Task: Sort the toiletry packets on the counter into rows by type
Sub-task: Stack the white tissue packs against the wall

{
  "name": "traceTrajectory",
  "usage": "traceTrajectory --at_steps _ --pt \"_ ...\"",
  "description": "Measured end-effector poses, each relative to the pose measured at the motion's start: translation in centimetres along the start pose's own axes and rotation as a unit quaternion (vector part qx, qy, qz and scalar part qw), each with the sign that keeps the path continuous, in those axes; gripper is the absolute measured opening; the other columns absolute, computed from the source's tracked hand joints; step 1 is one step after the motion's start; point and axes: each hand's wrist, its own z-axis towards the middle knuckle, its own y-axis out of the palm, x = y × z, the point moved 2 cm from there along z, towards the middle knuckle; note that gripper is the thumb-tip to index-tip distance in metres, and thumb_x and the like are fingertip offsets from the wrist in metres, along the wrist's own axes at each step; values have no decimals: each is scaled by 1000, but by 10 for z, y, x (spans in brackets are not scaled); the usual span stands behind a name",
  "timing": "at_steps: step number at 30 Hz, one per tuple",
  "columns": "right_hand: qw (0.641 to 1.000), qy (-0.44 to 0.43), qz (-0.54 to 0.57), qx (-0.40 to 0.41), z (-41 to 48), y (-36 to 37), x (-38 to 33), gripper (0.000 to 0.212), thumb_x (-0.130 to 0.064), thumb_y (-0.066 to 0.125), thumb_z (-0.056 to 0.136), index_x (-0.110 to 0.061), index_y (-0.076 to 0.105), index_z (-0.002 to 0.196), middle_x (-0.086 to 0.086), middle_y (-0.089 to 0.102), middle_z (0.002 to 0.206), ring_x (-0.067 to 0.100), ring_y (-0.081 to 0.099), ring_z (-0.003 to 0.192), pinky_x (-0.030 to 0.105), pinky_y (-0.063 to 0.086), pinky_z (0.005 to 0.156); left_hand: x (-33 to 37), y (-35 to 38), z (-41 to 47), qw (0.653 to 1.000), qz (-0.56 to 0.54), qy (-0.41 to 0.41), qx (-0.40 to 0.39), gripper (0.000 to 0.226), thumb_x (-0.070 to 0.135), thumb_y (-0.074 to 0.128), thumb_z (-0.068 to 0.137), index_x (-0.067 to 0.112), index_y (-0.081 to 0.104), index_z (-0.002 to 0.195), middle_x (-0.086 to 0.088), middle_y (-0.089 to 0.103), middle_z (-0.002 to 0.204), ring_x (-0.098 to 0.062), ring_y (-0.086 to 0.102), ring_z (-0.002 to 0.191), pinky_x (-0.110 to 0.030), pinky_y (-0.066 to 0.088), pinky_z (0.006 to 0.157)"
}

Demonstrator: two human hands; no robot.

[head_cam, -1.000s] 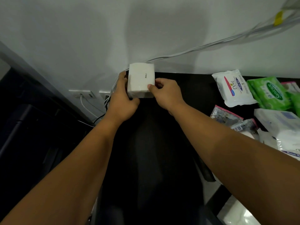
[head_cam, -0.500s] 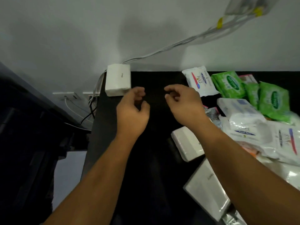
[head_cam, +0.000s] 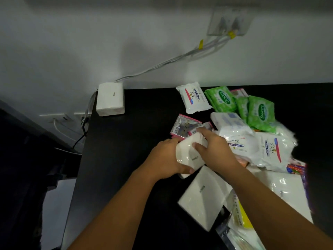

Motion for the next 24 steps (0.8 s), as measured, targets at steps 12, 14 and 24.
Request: traceTrajectory --at_steps 12,14,24 --pt "970 53 229 65 10 22 -17 57 -42 74 83 -26 47 130 -16 63 105 -1 65 94 15 50 73 -21 -39 -10 986 -65 21 150 74 35 84 73 34 48 137 11 42 117 -1 52 100 -9 44 85" --pt "962 50 260 63 13 36 -30 40 -40 73 85 -28 52 117 -19 66 97 -13 64 84 5 47 65 -27 -52 -12 971 -95 21 219 67 37 81 76 35 50 135 12 43 117 5 52 102 -3 41 83" --pt "930 -6 368 -19 69 90 -138 21 -30 52 99 -31 64 116 -18 67 101 -4 64 92 14 50 74 -73 -116 -12 870 -240 -22 431 26 33 72 82 33 61 106 11 71 101 -3 69 91 -26 57 80"
